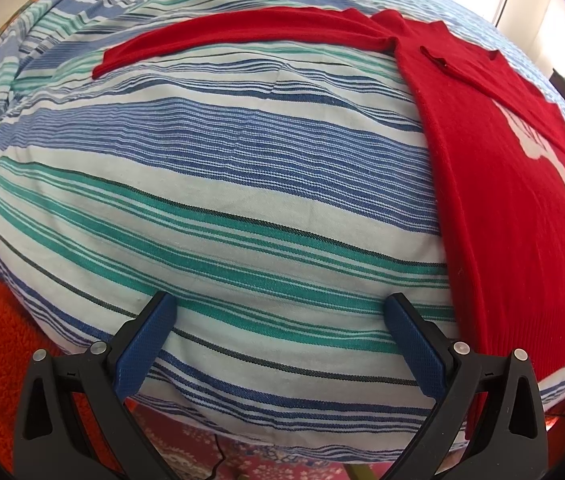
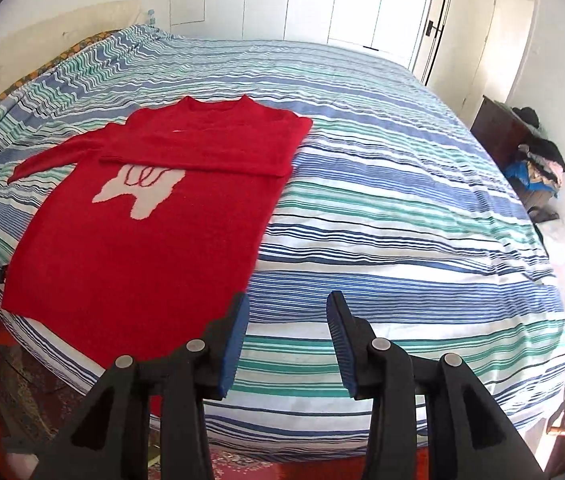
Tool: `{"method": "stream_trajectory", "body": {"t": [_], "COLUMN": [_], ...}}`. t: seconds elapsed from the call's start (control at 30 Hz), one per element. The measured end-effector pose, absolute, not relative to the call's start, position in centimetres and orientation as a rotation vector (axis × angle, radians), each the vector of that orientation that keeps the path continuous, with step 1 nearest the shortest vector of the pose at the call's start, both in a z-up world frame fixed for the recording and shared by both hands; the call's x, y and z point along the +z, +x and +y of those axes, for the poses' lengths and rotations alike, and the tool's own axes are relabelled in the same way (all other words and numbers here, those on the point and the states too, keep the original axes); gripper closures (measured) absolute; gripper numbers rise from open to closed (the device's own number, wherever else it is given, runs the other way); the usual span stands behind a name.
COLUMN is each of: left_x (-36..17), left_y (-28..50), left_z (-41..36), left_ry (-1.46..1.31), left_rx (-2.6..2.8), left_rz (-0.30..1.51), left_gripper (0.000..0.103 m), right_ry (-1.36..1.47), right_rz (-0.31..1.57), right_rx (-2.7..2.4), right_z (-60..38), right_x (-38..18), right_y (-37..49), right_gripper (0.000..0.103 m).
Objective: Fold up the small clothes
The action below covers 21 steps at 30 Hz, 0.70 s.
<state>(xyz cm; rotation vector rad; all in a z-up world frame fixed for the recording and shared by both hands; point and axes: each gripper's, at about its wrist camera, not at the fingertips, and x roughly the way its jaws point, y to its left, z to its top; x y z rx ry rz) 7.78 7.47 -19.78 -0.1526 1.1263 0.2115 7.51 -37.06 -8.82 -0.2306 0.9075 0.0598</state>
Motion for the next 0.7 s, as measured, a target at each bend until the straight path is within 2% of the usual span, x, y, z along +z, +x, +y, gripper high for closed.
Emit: {"method": "stream_trajectory", "body": {"t": [0.13,0.2,0.27,0.3,0.47,0.6,0.7], "left_x": [-19.8,-19.8,-19.8,-19.8,-17.9,-15.2,-15.2], "left_y": [7.7,7.6,7.7,7.7,8.2,10.6,13.9], "left_z": [7.6,7.6,7.6,7.6,9.6,16.5,23.3], "left_ry": [-0.163,-0.161,-0.161,-0.163,-0.271,-0.522,-0.763], "left_rx": [0.21,0.211,0.215,0.216,0.192,0.236,0.273], "left_rz": [1.126,1.125,1.126,1.127,1.129,0.998,0.918], "left_gripper": [0.0,0.0,0.0,0.0,0.002,0.002,0.002], "right_ry": [-0.28,-0.277,-0.281,-0.284,-0.357,-0.355,-0.445], "right_rz": [0.893,0.89,0.859,0.847,0.86,0.842,0.826], "right_rx": [0.01,-0.009,-0.026,-0.03,-0.04,-0.061,-0.096], "right_z": [-38.9,-39.5,-39.8,-39.9,-40.3,-40.3,-39.3], "right_x": [-8.9,-8.9,-8.5,-8.3,-7.9,-8.7,-9.3], "right_y": [4.8,3.6,2.9,2.5,0.4,-1.7,-1.8], "right_gripper": [0.047,0.046,0.033,0.031,0.031,0.031,0.031]}}
